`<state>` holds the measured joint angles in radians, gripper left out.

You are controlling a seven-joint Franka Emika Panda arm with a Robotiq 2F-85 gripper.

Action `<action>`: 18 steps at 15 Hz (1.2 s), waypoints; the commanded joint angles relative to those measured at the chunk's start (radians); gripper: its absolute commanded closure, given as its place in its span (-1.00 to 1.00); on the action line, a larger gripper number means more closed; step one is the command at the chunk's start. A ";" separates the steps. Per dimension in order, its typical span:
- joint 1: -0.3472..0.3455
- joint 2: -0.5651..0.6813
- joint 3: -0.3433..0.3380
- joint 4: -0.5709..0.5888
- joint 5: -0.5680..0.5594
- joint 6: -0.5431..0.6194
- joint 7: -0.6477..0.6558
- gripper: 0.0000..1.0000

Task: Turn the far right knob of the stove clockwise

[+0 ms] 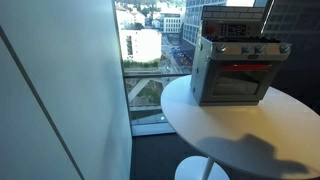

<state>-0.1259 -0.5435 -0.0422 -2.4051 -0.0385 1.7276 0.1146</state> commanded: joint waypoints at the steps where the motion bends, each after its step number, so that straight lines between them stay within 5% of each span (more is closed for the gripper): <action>1: 0.006 0.000 -0.005 0.002 -0.002 -0.002 0.002 -1.00; 18: 0.010 0.125 0.002 0.180 0.014 0.113 0.043 -1.00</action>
<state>-0.1202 -0.4757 -0.0412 -2.2982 -0.0340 1.8151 0.1251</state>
